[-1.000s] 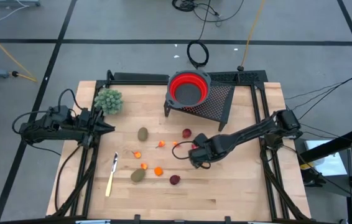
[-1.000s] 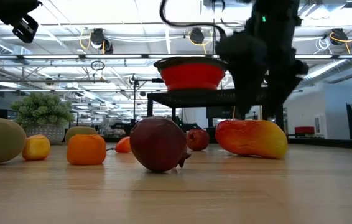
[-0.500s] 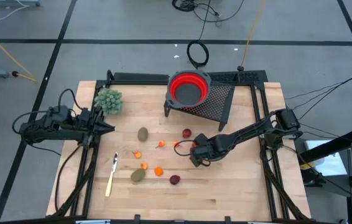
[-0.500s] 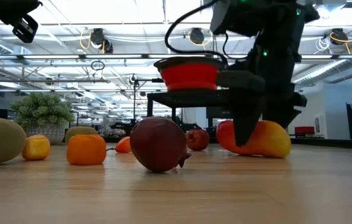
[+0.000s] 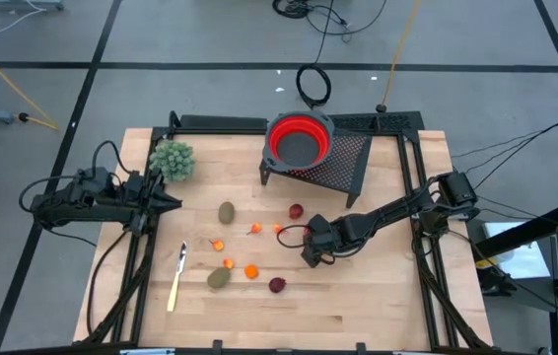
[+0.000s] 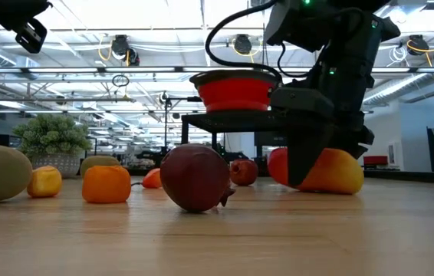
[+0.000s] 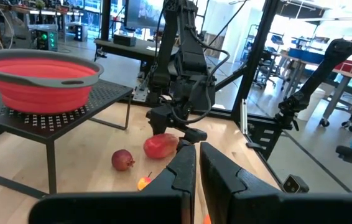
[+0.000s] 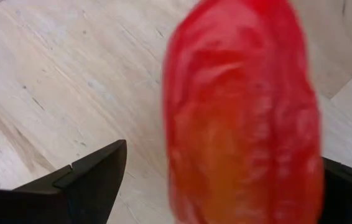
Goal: Pick & Place Fruit
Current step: Put the mango into the red strainer bowl on the shelf
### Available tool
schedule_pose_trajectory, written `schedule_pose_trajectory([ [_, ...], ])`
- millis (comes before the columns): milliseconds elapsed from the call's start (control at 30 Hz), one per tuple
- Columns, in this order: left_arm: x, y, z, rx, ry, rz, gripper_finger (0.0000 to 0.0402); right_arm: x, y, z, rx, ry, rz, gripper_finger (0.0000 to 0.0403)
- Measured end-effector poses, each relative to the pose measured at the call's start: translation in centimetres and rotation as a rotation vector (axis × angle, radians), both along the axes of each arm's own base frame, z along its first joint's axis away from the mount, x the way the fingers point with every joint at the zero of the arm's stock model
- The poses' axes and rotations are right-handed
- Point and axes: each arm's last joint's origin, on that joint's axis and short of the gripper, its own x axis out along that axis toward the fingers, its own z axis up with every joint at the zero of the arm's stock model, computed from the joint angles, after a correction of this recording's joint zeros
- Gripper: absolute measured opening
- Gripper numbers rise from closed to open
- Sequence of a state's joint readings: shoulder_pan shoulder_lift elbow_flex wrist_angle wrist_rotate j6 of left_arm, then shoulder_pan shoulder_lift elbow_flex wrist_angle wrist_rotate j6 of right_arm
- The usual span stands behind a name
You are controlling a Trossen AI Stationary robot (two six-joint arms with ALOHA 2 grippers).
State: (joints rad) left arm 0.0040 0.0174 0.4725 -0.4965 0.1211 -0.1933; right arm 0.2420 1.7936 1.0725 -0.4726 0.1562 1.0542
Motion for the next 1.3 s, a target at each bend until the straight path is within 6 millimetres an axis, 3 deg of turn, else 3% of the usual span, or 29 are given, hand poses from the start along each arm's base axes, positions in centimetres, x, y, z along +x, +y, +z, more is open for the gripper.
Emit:
schedule_pose_trajectory([
  [633, 0.0, 0.0, 0.0, 0.002, 0.0, 0.0, 0.0021, 0.1, 0.0, -0.1, 0.01, -0.008, -0.005, 0.0369],
  [1033, 0.0, 0.0, 0.0, 0.012, -0.001, -0.001, 0.0021, 0.0, 0.3, 0.6, 0.096, -0.028, -0.02, 0.0241],
  [1167, 0.0, 0.0, 0.0, 0.017, -0.002, -0.001, 0.0021, 0.2, 0.6, 2.1, 0.155, -0.108, -0.011, 0.0201],
  [1300, 0.0, 0.0, 0.0, 0.034, -0.004, -0.002, 0.0021, 0.7, 0.8, 4.0, 0.196, -0.251, 0.02, 0.0198],
])
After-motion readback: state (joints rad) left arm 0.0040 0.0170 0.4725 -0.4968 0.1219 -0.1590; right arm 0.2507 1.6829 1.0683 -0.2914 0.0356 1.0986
